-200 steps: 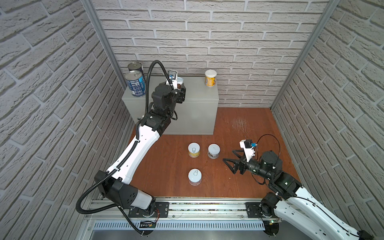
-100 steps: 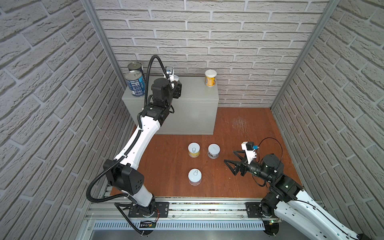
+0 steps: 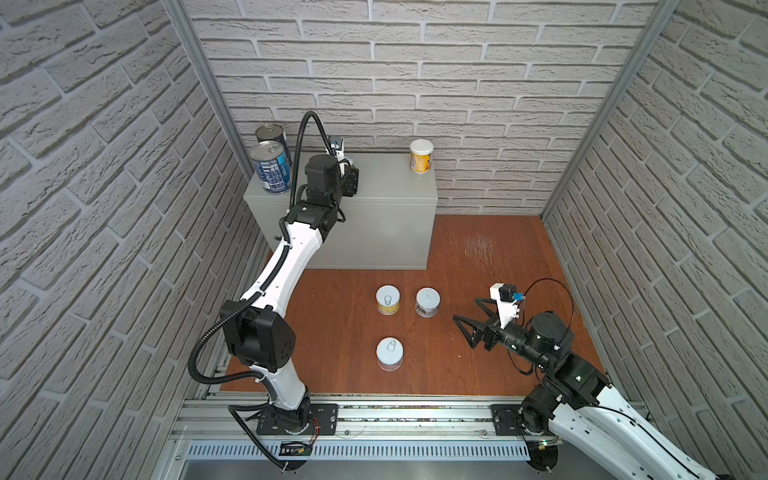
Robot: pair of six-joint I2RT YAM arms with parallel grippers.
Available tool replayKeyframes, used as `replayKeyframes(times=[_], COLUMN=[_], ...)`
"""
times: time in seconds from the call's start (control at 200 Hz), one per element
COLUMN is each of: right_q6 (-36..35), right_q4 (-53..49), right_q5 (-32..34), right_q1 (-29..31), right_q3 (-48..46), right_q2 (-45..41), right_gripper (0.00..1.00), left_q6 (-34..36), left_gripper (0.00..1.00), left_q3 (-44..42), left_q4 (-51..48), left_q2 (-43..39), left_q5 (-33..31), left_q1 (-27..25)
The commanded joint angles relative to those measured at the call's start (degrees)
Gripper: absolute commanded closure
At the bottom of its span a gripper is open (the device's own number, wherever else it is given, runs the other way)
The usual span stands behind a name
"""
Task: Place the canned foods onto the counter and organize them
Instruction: 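Raise the teal-labelled can with the left gripper onto the cabinet top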
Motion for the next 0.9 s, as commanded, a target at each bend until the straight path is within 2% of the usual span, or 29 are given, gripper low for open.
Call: replayKeyframes(times=[0.0,0.3,0.56,0.895], right_q6=[-1.52,-1.70,-2.23,-2.56], right_q4=[0.24,0.14,0.38,0.06], right_q5=[2.11,3.55,3.77,3.78], right_q1=[-0.14,-0.19,-0.15,-0.10], right_q3=[-0.70,-0.88,-0.99,-1.01], right_q2=[-0.44,0.77,1.64,1.94], right_gripper=[0.01,0.01,0.01,0.01], left_q6=[0.39,3.70,1.24,1.23], left_gripper=[0.44,0.44,0.43,0.43], left_q3=[3.28,5.15,9.79,10.56], left_q4=[5.26,5.19,3.16,6.07], left_q2=[0.06,3.11,6.96,10.25], left_q5=[-0.81,-2.84,-2.05,-2.17], left_q1=[0.68,0.99,3.28,4.95])
